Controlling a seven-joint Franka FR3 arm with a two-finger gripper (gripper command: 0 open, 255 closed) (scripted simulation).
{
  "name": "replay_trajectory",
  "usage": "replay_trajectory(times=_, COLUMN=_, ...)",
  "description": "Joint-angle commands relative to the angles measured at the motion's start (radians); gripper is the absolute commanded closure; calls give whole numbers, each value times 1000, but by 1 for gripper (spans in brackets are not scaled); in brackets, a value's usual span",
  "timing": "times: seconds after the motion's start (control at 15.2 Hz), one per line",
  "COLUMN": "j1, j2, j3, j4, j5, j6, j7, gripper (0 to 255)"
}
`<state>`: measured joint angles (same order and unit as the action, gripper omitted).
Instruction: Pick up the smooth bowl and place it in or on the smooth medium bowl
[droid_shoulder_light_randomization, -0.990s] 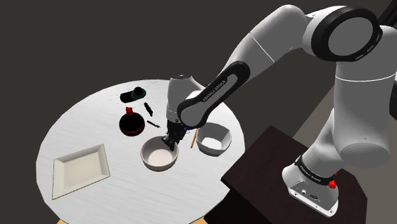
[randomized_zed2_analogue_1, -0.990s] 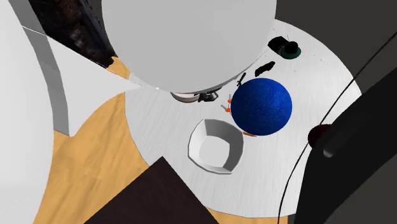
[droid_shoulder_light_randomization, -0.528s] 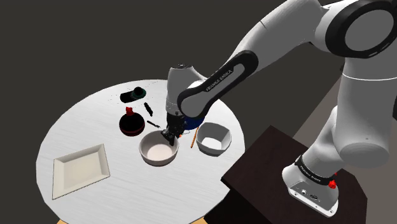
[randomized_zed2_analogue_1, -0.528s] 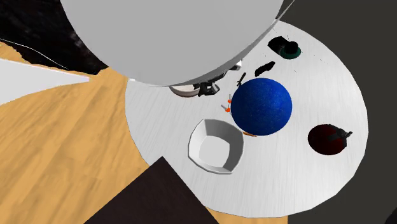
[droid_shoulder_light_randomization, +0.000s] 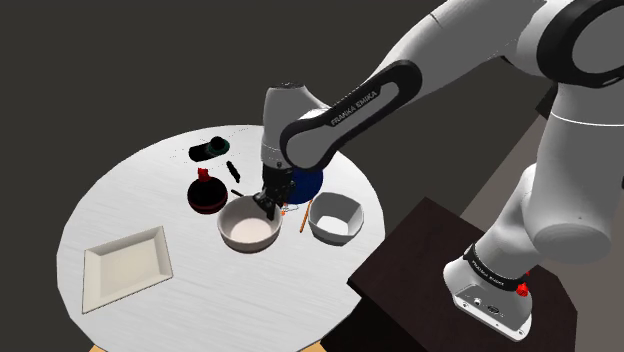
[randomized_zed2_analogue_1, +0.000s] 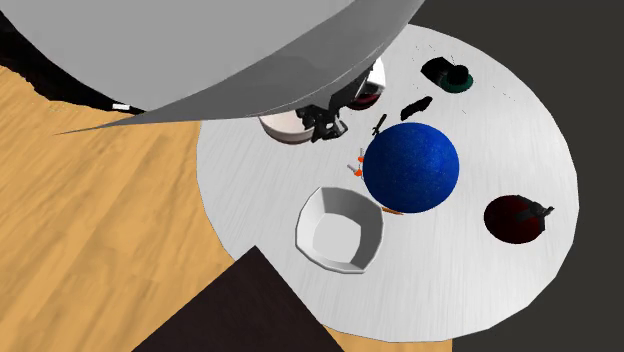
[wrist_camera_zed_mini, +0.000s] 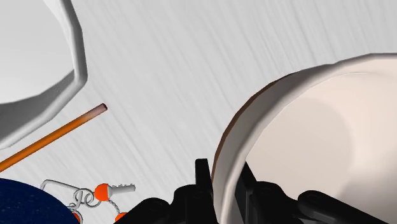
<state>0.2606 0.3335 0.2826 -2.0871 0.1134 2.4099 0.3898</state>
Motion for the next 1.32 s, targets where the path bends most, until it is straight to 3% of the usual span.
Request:
replay_trajectory(times=0.0, j1=-1, j2=-23, j3=3, j4=3, j5=4, j6=-25, j7=2, gripper=255)
replay_trajectory(times=0.79, j1=-12, j2=-119, j3=11, j4=43, j5=22, j6=-158, j7=6, gripper=255)
replay_trajectory(times=1.25, j1=-94, j2=-320, j3=-29, j4=-195, j5=101, j6=-139, j7=-163, gripper=255)
